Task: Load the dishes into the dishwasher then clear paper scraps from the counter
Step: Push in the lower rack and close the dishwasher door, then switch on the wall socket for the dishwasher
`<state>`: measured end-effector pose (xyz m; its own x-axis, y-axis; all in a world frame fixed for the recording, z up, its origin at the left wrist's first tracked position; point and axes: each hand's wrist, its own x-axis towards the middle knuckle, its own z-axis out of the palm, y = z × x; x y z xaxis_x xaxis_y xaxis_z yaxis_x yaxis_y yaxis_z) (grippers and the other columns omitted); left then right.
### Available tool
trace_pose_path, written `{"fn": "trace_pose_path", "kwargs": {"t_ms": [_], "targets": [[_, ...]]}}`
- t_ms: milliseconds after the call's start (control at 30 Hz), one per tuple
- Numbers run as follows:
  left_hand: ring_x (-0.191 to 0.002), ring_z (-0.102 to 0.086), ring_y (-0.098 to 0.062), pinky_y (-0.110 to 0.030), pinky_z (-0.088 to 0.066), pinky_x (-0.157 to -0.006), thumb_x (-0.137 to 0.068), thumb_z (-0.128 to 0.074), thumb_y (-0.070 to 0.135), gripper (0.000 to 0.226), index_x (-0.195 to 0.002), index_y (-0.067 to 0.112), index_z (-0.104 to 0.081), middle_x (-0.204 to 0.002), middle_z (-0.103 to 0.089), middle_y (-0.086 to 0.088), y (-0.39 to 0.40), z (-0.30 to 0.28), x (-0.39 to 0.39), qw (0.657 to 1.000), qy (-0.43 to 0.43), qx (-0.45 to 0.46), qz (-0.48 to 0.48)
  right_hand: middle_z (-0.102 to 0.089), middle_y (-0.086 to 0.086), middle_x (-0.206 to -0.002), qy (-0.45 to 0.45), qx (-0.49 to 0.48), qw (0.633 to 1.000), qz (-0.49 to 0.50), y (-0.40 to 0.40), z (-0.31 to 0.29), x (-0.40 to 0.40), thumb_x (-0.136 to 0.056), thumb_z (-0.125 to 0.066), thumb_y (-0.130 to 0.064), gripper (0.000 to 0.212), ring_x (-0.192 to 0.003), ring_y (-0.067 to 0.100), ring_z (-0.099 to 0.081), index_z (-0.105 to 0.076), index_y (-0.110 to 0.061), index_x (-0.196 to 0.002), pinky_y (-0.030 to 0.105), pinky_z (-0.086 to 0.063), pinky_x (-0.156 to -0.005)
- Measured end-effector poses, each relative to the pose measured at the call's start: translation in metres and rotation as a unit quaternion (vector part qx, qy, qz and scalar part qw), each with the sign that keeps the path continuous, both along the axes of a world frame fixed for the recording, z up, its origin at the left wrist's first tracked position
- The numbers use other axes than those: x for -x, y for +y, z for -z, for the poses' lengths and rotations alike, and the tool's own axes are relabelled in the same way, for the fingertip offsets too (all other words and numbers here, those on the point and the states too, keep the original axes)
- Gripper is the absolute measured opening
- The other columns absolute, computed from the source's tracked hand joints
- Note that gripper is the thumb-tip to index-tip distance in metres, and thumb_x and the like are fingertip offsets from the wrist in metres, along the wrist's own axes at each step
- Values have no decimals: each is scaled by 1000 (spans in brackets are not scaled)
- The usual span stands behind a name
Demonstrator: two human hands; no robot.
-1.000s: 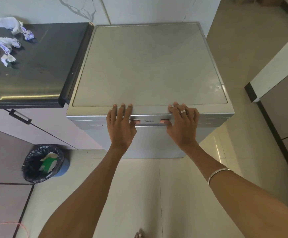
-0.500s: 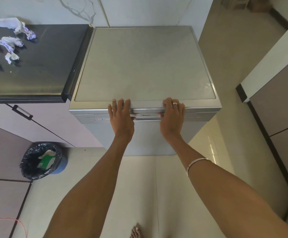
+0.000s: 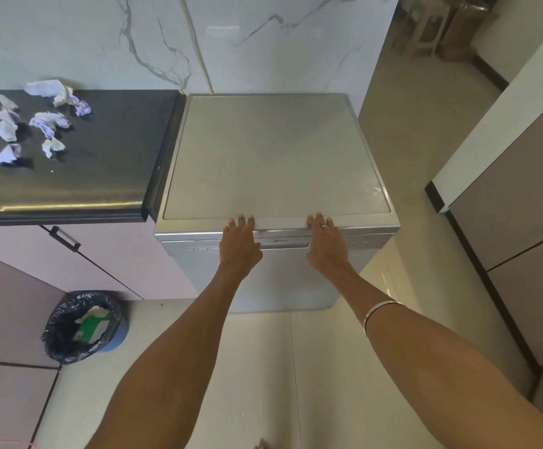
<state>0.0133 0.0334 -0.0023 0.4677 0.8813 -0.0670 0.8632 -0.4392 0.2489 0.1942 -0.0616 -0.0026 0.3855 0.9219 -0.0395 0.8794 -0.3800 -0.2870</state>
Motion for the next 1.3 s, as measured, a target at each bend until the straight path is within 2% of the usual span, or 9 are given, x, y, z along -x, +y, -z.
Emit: {"fn": "trace_pose_path", "kwargs": {"t_ms": [167, 267, 367, 467, 600, 733, 867, 1067, 1300], "targets": [[-144, -24, -39, -46, -28, -114, -102, -44, 28, 59, -153, 9, -21, -160, -20, -17, 11, -18, 2, 995, 62, 65, 36, -38, 11, -147, 11, 82, 997, -2, 9, -25, -1, -88, -55, -12, 51, -130, 33, -42, -41, -10, -137, 43, -39, -106], [-140, -30, -39, -47, -32, -112, -101, -39, 17, 47, -147, 7, -35, -155, -27, -20, 15, -26, 8, 993, 75, 66, 63, -47, 15, -132, 36, 83, 996, 17, 13, -39, 4, -97, -46, -21, 35, -124, 33, -46, -48, -3, -126, 42, -41, -100], [-142, -24, -41, -49, -29, -115, -97, -41, 9, 45, -141, 6, -44, -155, -25, -21, 13, -29, 18, 992, 90, 43, 75, -47, 18, -132, 50, 78, 996, 16, 19, -47, 9, -100, -40, -26, 40, -124, 36, -45, -45, 2, -128, 44, -40, -100], [-147, -13, -40, -49, -21, -119, -98, -41, 10, 49, -146, 3, -36, -160, -16, -19, 14, -43, 21, 992, 98, 34, 73, -44, 17, -137, 53, 98, 994, 22, 30, -63, 12, -102, -37, -29, 44, -127, 35, -42, -41, 1, -135, 44, -38, -103], [-148, -9, -40, -51, -17, -120, -101, -35, 12, 48, -148, 7, -34, -161, -11, -18, 26, -63, 17, 990, 111, 57, 63, -43, 16, -139, 64, 125, 990, 27, 44, -84, 20, -103, -36, -30, 46, -129, 34, -40, -39, 0, -138, 43, -35, -105], [-148, -8, -39, -51, -16, -120, -102, -30, 15, 48, -150, 8, -30, -161, -12, -18, 37, -75, 8, 989, 105, 99, 43, -44, 15, -139, 68, 150, 986, 17, 59, -93, 24, -103, -30, -32, 49, -128, 33, -41, -41, -2, -139, 43, -36, -104], [-146, -14, -39, -51, -20, -118, -101, -31, 15, 46, -146, 5, -36, -159, -19, -19, 45, -86, 3, 991, 76, 111, 22, -44, 15, -142, 57, 154, 986, 13, 78, -100, 27, -103, -28, -35, 51, -131, 32, -39, -40, -2, -140, 43, -35, -106], [-148, -13, -35, -48, -16, -120, -103, -33, 22, 54, -152, 1, -21, -161, -16, -18, 70, -91, 2, 989, 30, 137, -39, -40, 17, -146, 55, 151, 987, -7, 107, -111, 26, -104, -28, -37, 55, -135, 34, -37, -35, 0, -144, 43, -33, -108], [-148, -15, -35, -48, -17, -120, -104, -30, 15, 48, -150, 1, -28, -160, -18, -19, 98, -104, 15, 995, 20, 85, -57, -38, 17, -147, 39, 157, 986, -51, 152, -124, 42, -104, -28, -36, 55, -136, 35, -36, -33, 1, -145, 45, -33, -109]]}}
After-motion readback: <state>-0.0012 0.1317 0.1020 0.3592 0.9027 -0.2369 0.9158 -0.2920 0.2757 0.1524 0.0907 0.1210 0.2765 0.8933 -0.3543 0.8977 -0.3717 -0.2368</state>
